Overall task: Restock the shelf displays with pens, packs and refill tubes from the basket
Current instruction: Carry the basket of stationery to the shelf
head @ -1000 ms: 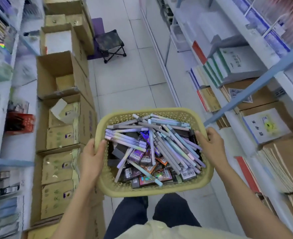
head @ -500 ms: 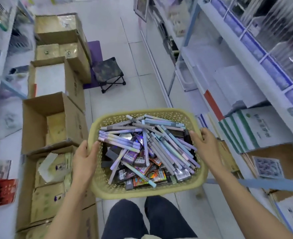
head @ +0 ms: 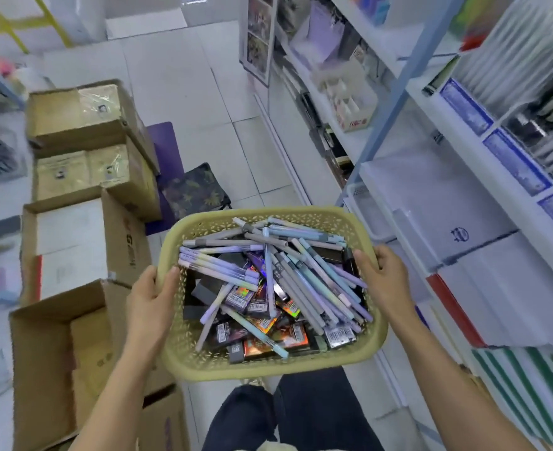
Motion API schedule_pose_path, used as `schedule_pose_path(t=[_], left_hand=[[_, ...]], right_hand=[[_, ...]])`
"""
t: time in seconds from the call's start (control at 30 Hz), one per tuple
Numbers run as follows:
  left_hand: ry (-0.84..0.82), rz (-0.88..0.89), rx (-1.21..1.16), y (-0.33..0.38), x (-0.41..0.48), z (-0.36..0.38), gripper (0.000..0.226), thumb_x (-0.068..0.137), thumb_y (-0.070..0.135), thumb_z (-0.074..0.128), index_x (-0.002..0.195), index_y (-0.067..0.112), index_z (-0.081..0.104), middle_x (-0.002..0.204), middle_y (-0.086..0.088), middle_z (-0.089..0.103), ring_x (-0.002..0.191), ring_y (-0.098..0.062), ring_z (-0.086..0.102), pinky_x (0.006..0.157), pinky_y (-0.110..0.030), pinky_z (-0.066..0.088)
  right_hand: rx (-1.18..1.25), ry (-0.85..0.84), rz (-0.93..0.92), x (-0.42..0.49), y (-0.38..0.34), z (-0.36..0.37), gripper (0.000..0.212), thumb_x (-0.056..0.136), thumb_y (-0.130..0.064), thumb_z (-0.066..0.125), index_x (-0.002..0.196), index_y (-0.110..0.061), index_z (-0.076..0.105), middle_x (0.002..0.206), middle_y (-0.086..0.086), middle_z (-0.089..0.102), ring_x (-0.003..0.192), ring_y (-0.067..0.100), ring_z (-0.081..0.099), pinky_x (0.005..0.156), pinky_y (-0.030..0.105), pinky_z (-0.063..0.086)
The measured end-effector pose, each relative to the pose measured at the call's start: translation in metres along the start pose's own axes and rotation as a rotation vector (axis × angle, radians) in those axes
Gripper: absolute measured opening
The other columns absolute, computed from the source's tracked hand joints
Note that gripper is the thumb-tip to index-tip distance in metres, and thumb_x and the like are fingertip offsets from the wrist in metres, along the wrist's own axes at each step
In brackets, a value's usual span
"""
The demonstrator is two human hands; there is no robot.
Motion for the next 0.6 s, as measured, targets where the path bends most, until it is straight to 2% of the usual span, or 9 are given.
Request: schedule_pose_path(t=[0.07,0.13,0.23,0.3,0.37,0.5,0.6], left_hand=[[-0.019,0.001,0.007,0.015,0.044,0.007,0.03,0.097,0.036,0.053,0.079,0.012,0.054,0.074,-0.012,0.059,0.065,-0.02,0.051,0.059,-0.036,0.038],[-0.045,0.005,0.03,0.031,0.089,0.018,0.03,0.097,0.037,0.052,0.083,0.011,0.056,0.079,-0.015,0.062,0.069,-0.026,0.055,0.062,-0.037,0.041],[-0.045,0.04,0.057,0.056,0.152,0.037,0.027,0.098,0.035,0.052,0.078,0.017,0.055,0.076,-0.013,0.06,0.068,-0.027,0.054,0.061,-0.037,0.04],[-0.038,0.027,0.057,0.07,0.192,0.05,0.032,0.097,0.037,0.052,0.079,0.011,0.053,0.076,-0.019,0.058,0.067,-0.032,0.053,0.061,-0.037,0.04],[-0.029,0.017,0.057,0.083,0.23,0.061,0.037,0.097,0.038,0.053,0.078,0.007,0.05,0.077,-0.024,0.056,0.062,-0.028,0.048,0.059,-0.036,0.037],[-0.044,-0.004,0.045,0.11,0.306,0.082,0.036,0.097,0.037,0.052,0.081,0.005,0.051,0.078,-0.024,0.057,0.067,-0.038,0.052,0.061,-0.04,0.041],[-0.06,0.02,0.047,0.133,0.367,0.097,0.035,0.097,0.035,0.053,0.08,0.005,0.052,0.075,-0.021,0.058,0.062,-0.026,0.05,0.058,-0.038,0.039]], right_hand=[[0.005,0.015,-0.002,0.037,-0.014,0.01,0.037,0.095,-0.027,0.058,0.081,0.005,0.045,0.066,0.006,0.041,0.06,0.013,0.037,0.056,0.03,0.03],[-0.013,0.029,-0.006,0.077,-0.028,0.02,0.037,0.096,-0.027,0.058,0.08,0.003,0.045,0.065,0.003,0.041,0.059,0.012,0.036,0.054,0.027,0.029],[0.005,0.022,0.001,0.143,-0.044,0.037,0.035,0.096,-0.027,0.058,0.08,0.002,0.048,0.067,0.006,0.044,0.061,0.013,0.041,0.056,0.029,0.031],[0.007,0.021,0.015,0.187,-0.055,0.045,0.034,0.096,-0.026,0.058,0.079,0.002,0.048,0.067,0.007,0.045,0.061,0.014,0.042,0.057,0.03,0.032],[-0.019,0.014,0.009,0.229,-0.068,0.052,0.032,0.096,-0.028,0.058,0.082,0.0,0.051,0.068,0.006,0.048,0.061,0.014,0.043,0.057,0.029,0.034],[-0.044,0.028,-0.001,0.306,-0.096,0.064,0.033,0.096,-0.029,0.058,0.08,0.0,0.049,0.064,0.001,0.044,0.056,0.01,0.039,0.051,0.02,0.03],[-0.018,0.045,-0.007,0.359,-0.113,0.079,0.034,0.096,-0.027,0.058,0.079,0.0,0.047,0.063,0.001,0.041,0.056,0.01,0.037,0.052,0.022,0.03]])
Point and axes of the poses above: each hand's wrist, its own x-axis towards the middle knuckle, its own z-axis out of the palm, y = z × x, the point moved 5 cm from there along x, towards the middle knuckle
